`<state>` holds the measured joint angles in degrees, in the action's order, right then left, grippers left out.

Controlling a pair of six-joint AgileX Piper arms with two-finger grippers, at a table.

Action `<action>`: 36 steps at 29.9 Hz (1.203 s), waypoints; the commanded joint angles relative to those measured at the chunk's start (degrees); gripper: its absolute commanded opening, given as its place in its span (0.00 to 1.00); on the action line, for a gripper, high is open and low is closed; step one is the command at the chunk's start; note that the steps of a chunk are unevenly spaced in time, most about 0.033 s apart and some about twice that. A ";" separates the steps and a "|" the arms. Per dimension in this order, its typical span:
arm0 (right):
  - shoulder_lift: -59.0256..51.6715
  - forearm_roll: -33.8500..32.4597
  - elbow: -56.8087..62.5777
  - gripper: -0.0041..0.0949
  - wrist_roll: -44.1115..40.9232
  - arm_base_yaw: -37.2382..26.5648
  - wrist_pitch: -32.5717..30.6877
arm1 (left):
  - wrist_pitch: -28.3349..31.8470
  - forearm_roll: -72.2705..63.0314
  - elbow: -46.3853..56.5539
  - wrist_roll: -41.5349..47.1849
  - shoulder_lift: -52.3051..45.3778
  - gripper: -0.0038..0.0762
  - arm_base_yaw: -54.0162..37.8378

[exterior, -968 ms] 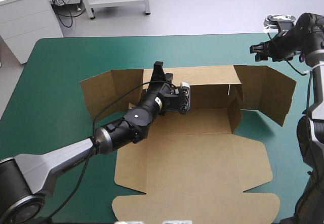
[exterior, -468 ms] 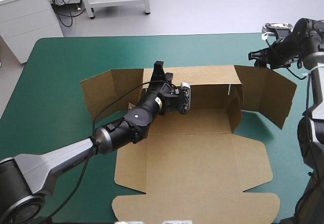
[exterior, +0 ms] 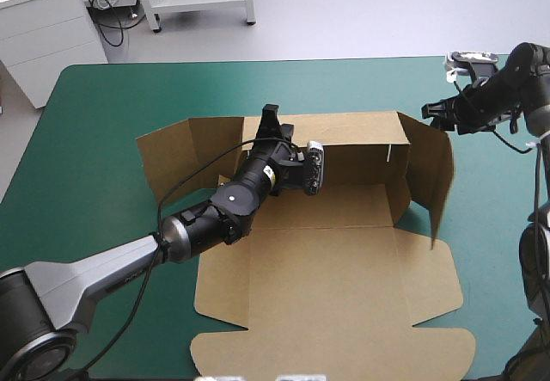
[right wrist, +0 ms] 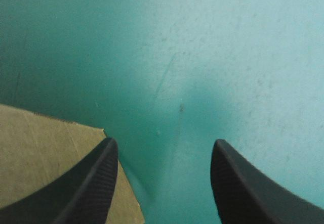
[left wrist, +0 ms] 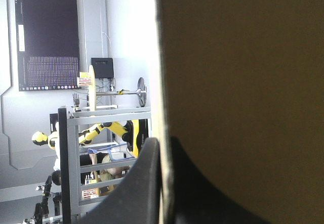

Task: Fold the box

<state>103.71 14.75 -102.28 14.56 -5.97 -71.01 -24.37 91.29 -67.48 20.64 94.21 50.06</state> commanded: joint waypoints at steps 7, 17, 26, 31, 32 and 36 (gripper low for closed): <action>-13.16 6.72 12.12 0.55 6.86 -0.17 4.54 | 1.21 0.99 -1.08 0.69 -1.80 0.01 0.52; -23.97 17.68 30.14 0.55 25.19 -0.17 14.91 | 1.09 0.99 -1.08 1.50 -1.80 0.01 0.52; -25.41 24.39 35.07 0.57 41.56 -0.17 13.27 | 1.09 0.99 -1.08 1.65 -1.80 0.01 0.52; -25.41 26.03 35.12 0.59 44.44 -0.17 14.02 | 1.09 1.64 -1.08 1.65 -1.80 0.01 0.52; -25.11 26.58 35.12 0.61 44.44 -0.17 14.43 | 1.09 2.16 -1.08 1.65 -1.80 0.01 0.52; -23.16 27.06 35.12 0.66 44.05 0.21 13.00 | 1.02 4.96 -1.08 1.76 -1.80 0.01 0.52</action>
<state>80.78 38.78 -65.86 58.19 -5.97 -57.99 -24.53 93.27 -67.46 21.64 94.57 50.06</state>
